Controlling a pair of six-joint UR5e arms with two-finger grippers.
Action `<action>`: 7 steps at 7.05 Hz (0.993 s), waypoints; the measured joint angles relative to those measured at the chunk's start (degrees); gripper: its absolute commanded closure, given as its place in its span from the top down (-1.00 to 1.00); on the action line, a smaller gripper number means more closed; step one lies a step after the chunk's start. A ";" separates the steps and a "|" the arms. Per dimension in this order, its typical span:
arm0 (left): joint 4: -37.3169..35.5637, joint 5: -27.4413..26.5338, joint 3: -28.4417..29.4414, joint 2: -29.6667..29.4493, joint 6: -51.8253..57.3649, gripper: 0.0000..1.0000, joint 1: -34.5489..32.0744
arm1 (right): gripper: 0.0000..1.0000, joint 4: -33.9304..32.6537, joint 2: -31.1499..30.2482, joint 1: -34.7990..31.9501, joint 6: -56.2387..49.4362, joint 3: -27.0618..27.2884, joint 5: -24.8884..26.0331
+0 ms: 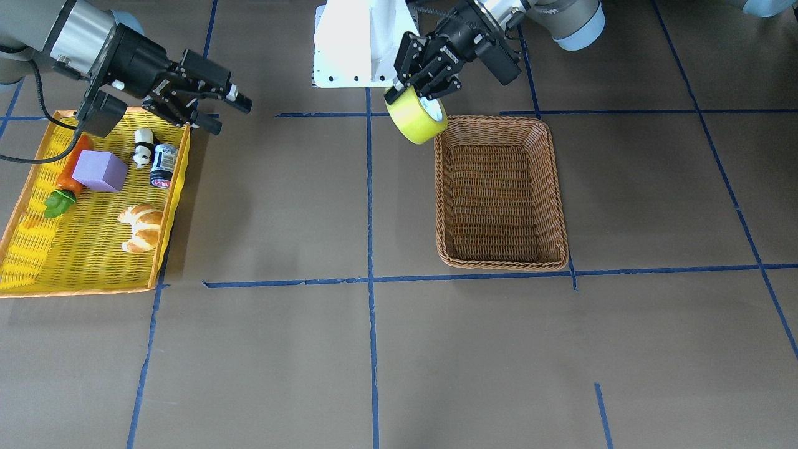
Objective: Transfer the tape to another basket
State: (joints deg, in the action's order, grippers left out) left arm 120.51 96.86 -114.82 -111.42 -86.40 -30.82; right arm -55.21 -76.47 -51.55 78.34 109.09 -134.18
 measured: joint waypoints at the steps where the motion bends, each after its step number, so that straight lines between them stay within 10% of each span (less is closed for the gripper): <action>1: -5.14 -1.40 0.08 0.55 3.15 -1.00 -0.45 | 1.00 -7.65 -0.08 -0.36 -7.64 0.03 1.48; 5: -14.30 -5.27 3.44 2.84 10.36 -1.00 1.00 | 1.00 -34.89 -0.83 -6.19 -41.02 2.98 4.22; 6: -14.74 -5.45 5.49 2.68 11.30 -0.71 2.09 | 1.00 -40.30 -2.34 -8.60 -49.83 4.73 4.09; 7: -14.89 -5.48 6.67 2.52 12.68 0.54 2.82 | 1.00 -43.07 -3.86 -10.02 -55.14 5.92 3.92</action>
State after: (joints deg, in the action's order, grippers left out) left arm 105.62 91.38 -108.15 -108.89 -73.71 -28.00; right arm -98.28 -80.33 -61.56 23.20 115.01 -130.26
